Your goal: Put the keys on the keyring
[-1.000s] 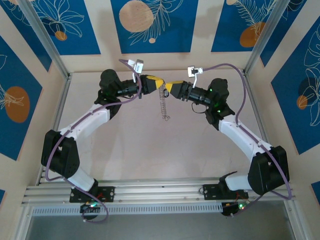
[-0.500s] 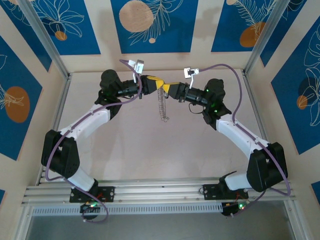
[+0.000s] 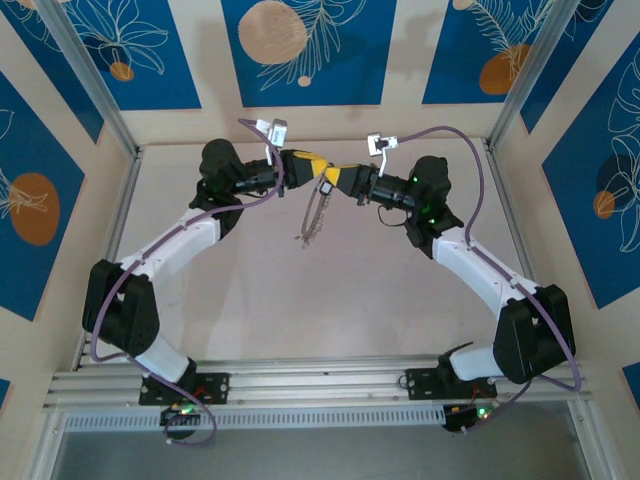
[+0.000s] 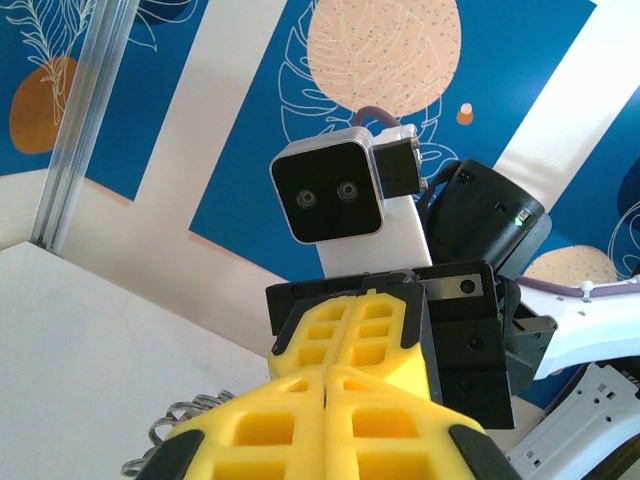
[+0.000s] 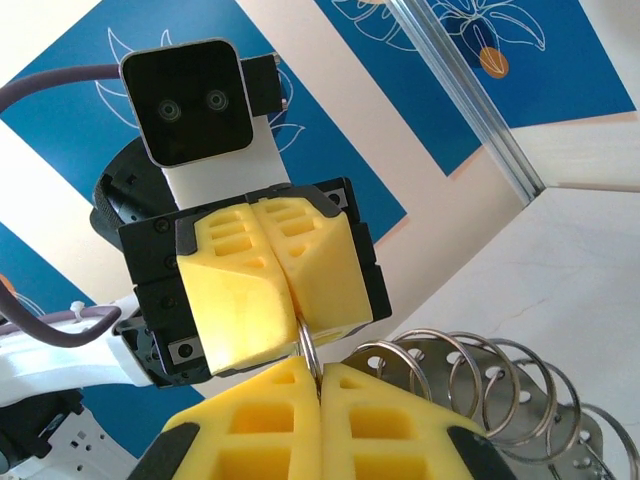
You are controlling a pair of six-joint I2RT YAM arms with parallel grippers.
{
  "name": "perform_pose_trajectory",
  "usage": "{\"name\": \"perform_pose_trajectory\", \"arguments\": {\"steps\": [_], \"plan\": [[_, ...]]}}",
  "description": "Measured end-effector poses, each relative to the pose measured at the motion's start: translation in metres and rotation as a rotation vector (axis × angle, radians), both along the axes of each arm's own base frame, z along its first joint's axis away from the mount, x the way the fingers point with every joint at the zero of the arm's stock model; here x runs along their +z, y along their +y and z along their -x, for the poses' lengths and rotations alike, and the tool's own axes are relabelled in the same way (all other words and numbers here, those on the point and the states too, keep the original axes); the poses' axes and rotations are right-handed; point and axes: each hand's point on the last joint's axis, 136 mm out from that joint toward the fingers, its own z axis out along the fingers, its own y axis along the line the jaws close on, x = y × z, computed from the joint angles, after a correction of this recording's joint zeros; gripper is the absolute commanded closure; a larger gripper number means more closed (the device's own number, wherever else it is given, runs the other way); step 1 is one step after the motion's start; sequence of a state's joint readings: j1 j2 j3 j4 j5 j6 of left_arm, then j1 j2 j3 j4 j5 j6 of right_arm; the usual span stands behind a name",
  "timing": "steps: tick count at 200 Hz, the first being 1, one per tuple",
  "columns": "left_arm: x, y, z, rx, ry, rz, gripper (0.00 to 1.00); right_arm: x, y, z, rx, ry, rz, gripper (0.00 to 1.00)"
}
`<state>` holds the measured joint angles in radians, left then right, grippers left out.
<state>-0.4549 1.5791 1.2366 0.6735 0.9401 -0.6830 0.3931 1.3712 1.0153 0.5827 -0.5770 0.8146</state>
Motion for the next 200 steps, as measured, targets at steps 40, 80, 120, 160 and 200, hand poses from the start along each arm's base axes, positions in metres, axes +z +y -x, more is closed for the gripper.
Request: {"name": "perform_pose_trajectory", "arguments": {"steps": [40, 80, 120, 160, 200], "plan": [[-0.002, 0.000, 0.001, -0.009, -0.009, -0.010, 0.60, 0.001, -0.005, -0.004, 0.002, 0.000, 0.052, 1.00], [-0.006, 0.000, 0.001, -0.019, -0.020, -0.045, 0.52, 0.016, -0.017, -0.007, 0.015, -0.038, 0.124, 1.00], [0.002, 0.002, 0.001, -0.029, -0.058, -0.087, 0.48, 0.034, -0.025, -0.001, 0.091, -0.099, 0.179, 1.00], [0.015, 0.004, 0.005, -0.065, -0.112, -0.148, 0.46, 0.029, -0.023, 0.000, 0.191, -0.089, 0.235, 1.00], [0.016, 0.001, 0.005, -0.116, -0.135, -0.192, 0.46, 0.016, -0.020, -0.002, 0.249, -0.055, 0.276, 1.00]]}}
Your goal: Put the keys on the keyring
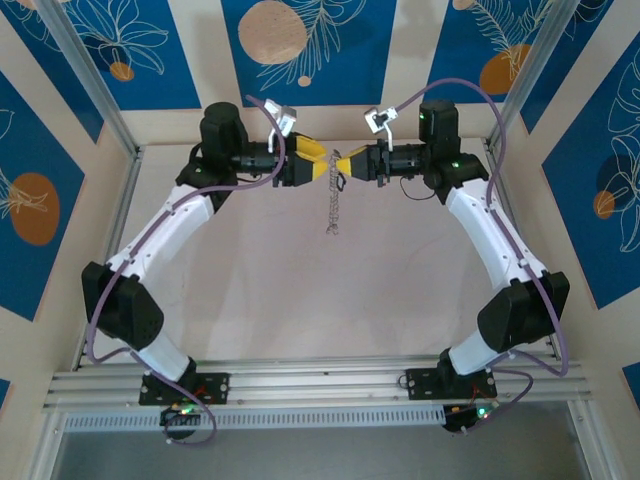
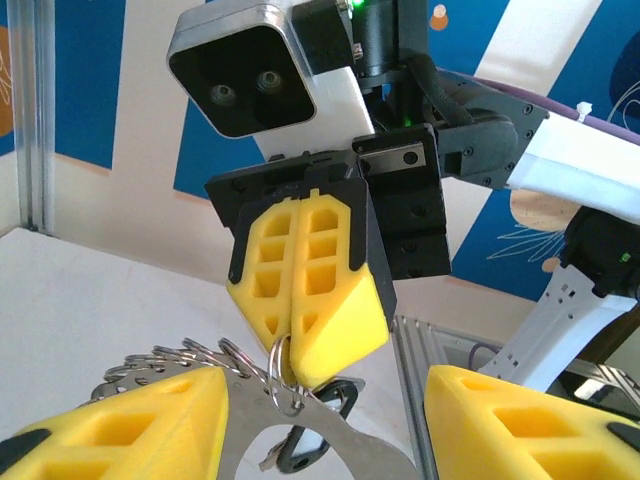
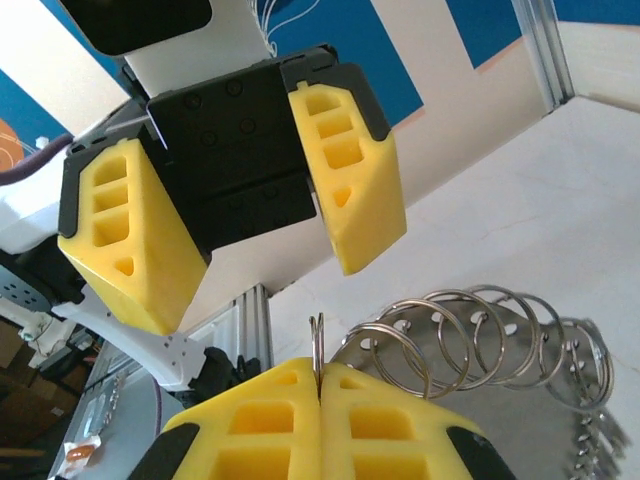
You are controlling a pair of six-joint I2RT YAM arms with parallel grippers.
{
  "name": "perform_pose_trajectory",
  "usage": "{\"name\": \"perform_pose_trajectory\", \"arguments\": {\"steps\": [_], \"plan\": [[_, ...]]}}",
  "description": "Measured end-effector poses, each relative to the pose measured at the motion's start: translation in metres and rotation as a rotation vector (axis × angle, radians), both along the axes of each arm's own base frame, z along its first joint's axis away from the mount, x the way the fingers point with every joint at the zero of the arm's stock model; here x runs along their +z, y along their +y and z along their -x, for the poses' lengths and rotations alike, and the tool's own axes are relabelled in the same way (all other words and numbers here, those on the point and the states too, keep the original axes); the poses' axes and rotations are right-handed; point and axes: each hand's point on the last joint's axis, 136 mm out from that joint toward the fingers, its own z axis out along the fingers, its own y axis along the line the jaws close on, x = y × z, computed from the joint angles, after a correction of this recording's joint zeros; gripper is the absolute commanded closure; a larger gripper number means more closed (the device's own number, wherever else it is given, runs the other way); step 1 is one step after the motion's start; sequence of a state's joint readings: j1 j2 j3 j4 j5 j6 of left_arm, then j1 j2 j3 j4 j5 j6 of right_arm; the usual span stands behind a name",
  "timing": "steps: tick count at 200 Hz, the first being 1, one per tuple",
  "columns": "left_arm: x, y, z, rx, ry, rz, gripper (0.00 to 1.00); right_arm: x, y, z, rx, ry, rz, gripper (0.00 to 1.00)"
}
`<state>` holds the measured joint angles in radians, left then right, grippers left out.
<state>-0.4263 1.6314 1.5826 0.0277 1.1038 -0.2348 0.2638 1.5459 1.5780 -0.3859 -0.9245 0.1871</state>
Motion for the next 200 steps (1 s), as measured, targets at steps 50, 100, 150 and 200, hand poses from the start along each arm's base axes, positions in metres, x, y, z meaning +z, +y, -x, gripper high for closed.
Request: {"name": "perform_pose_trajectory", "arguments": {"steps": [50, 100, 150, 200], "plan": [[-0.021, -0.005, -0.008, -0.027, 0.047, -0.068, 0.48, -0.011, 0.001, 0.000, 0.034, 0.035, 0.018, 1.00], [-0.017, -0.004, -0.009, -0.035, 0.048, -0.077, 0.51, -0.012, 0.002, 0.001, 0.044, 0.038, 0.019, 1.00], [-0.025, -0.008, -0.013, -0.053, 0.069, -0.079, 0.55, -0.012, 0.002, 0.002, 0.048, 0.033, 0.018, 1.00], [-0.034, -0.011, -0.018, -0.060, 0.105, -0.086, 0.61, -0.012, 0.003, 0.002, 0.050, 0.033, 0.018, 1.00]]}}
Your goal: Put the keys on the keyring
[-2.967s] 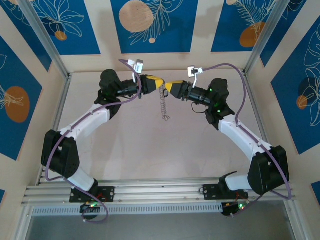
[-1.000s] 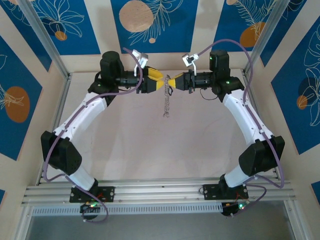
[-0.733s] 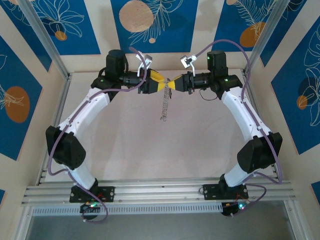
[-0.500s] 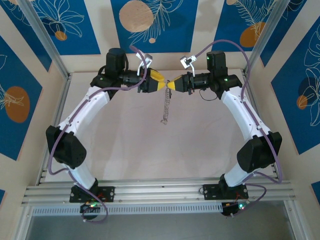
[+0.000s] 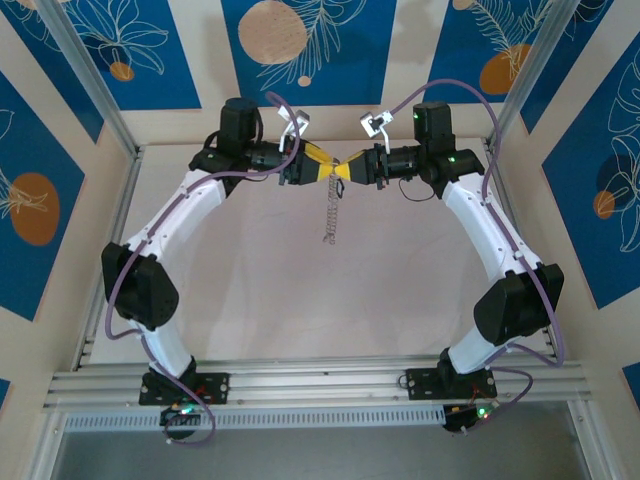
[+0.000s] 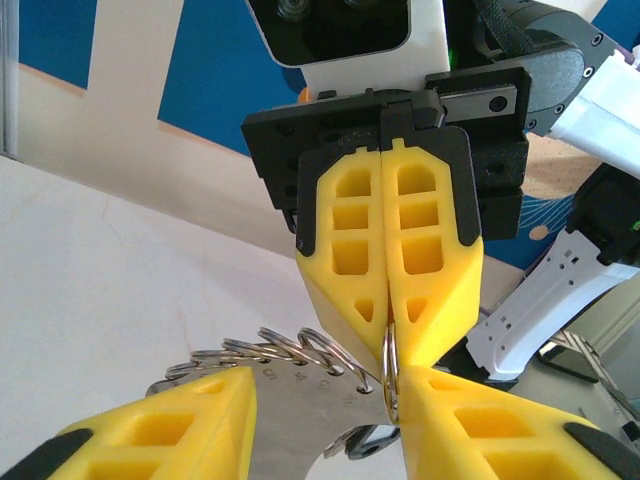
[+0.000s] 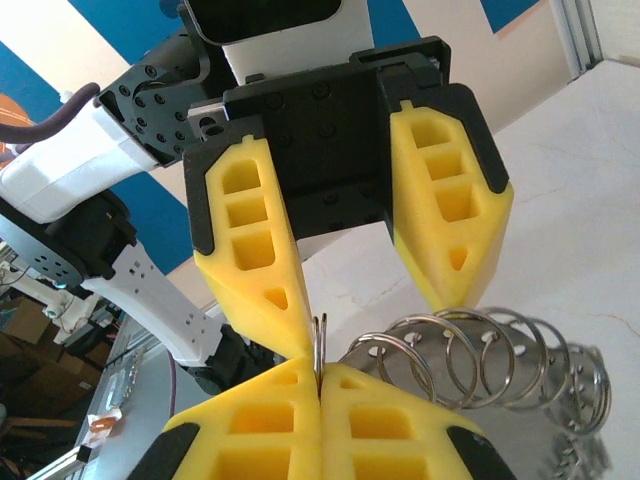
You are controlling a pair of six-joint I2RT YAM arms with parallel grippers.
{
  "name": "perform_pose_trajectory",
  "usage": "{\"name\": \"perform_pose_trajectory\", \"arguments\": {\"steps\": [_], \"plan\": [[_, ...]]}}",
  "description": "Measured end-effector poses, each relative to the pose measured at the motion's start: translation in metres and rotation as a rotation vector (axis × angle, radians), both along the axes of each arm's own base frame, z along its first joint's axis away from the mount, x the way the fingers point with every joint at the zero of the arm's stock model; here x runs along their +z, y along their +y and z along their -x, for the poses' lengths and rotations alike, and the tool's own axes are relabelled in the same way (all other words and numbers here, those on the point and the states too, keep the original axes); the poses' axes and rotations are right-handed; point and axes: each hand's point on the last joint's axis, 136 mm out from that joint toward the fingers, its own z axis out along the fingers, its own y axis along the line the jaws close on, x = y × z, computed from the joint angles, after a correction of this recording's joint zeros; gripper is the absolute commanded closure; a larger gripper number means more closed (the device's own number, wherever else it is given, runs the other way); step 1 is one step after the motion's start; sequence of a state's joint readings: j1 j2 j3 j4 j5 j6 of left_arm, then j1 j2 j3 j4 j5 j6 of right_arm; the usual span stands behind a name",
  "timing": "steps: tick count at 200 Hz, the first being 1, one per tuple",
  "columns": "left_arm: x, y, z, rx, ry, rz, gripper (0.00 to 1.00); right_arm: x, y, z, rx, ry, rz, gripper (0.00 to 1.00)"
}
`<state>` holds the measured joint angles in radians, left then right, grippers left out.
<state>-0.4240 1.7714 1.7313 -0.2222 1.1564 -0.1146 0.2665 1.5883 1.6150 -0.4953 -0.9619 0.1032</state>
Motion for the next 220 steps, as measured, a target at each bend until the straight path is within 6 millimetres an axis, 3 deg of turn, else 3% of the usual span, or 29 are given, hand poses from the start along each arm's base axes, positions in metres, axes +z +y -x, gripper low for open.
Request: {"name": "perform_pose_trajectory", "arguments": {"steps": [48, 100, 126, 155, 220], "plan": [[0.007, -0.002, 0.001, -0.008, -0.007, 0.017, 0.66, 0.000, 0.000, 0.000, 0.001, 0.000, 0.000, 1.00], [0.013, -0.008, 0.007, -0.041, -0.004, 0.035, 0.93, -0.001, 0.000, -0.001, -0.004, 0.001, 0.003, 1.00], [0.013, -0.008, 0.009, -0.048, -0.003, 0.037, 0.92, -0.002, 0.000, -0.002, -0.003, 0.004, 0.003, 1.00], [0.013, -0.008, 0.009, -0.053, -0.005, 0.038, 0.80, -0.002, 0.001, -0.002, -0.002, 0.004, 0.003, 1.00], [0.011, -0.008, 0.010, -0.054, -0.011, 0.032, 0.80, -0.002, 0.001, -0.001, 0.001, 0.006, 0.002, 1.00]]}}
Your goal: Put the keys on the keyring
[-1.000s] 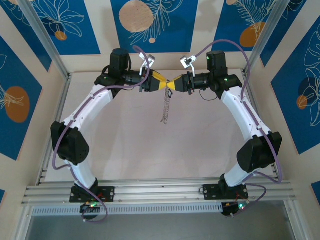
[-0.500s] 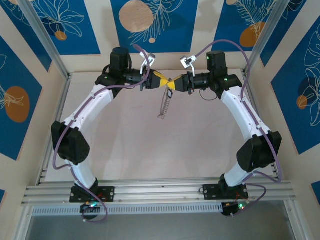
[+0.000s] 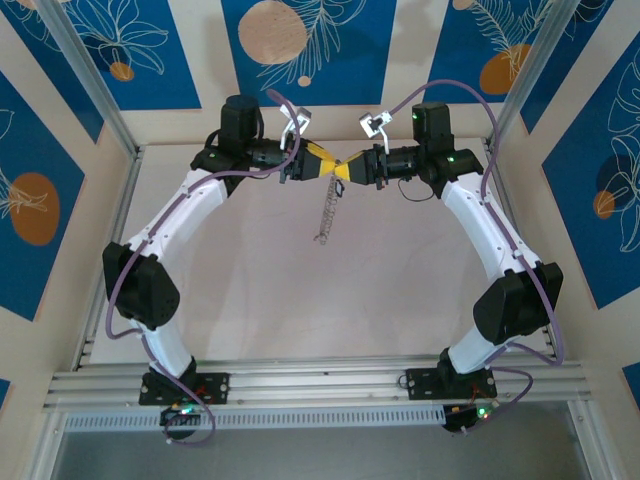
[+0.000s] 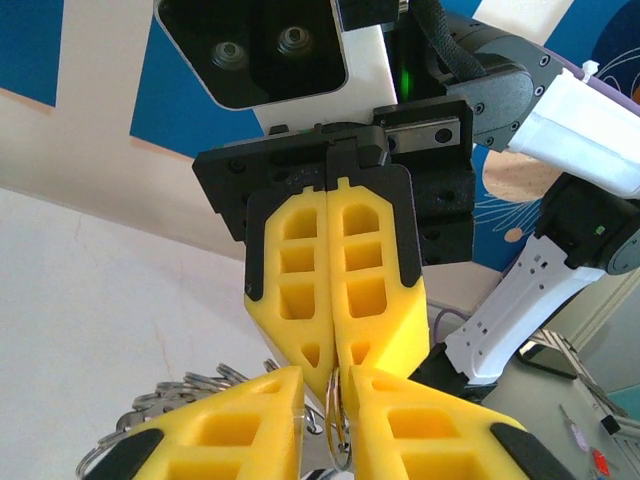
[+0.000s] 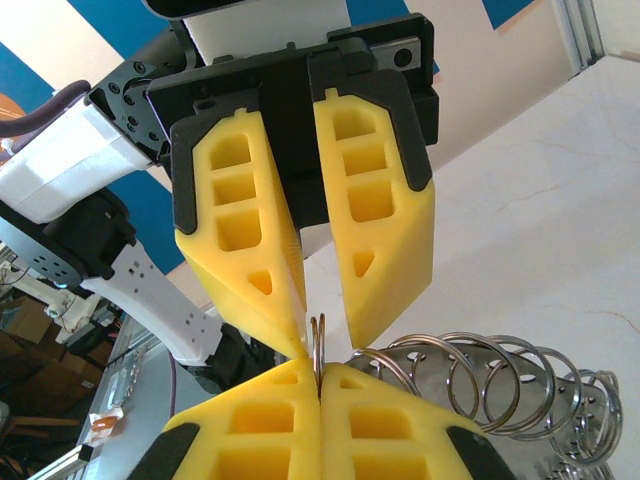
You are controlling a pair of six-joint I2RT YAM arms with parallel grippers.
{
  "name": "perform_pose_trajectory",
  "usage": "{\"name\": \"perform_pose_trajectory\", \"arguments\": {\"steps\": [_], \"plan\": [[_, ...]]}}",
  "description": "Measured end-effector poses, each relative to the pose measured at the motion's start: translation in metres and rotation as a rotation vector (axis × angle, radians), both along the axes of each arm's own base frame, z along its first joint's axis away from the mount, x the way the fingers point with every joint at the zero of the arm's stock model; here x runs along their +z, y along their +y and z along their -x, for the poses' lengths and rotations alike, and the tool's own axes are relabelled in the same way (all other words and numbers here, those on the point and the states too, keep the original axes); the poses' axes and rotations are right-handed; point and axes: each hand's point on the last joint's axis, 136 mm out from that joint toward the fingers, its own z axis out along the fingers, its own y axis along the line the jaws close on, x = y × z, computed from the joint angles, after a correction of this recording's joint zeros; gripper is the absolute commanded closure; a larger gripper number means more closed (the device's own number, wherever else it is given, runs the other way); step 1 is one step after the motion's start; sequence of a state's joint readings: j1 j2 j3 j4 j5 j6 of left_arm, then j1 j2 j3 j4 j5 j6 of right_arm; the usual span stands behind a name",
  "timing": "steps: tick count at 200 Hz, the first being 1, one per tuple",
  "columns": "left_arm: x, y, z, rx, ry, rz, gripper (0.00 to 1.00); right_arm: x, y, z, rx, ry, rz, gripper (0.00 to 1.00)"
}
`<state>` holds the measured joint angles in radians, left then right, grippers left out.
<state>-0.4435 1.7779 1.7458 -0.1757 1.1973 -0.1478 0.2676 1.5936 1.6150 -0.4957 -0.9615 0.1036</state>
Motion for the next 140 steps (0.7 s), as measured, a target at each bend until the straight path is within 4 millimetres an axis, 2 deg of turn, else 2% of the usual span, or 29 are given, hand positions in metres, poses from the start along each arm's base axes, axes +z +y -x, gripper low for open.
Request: {"name": "perform_pose_trajectory", "arguments": {"steps": [32, 59, 123, 140], "plan": [[-0.0013, 0.0002, 0.0004, 0.000, 0.004, -0.005, 0.67, 0.0001, -0.0005, -0.0004, -0.001, 0.000, 0.000, 1.00], [-0.0046, -0.0007, 0.0030, -0.007, 0.010, -0.014, 0.65, 0.0013, -0.0024, -0.0029, -0.008, -0.011, -0.003, 1.00], [-0.0058, -0.0010, 0.0037, -0.008, 0.020, -0.018, 0.84, 0.0016, -0.0038, -0.0043, -0.013, -0.012, -0.004, 1.00], [-0.0053, -0.0011, 0.0036, -0.008, 0.018, -0.016, 0.96, 0.0015, -0.0038, -0.0043, -0.013, -0.011, -0.004, 1.00]]}}
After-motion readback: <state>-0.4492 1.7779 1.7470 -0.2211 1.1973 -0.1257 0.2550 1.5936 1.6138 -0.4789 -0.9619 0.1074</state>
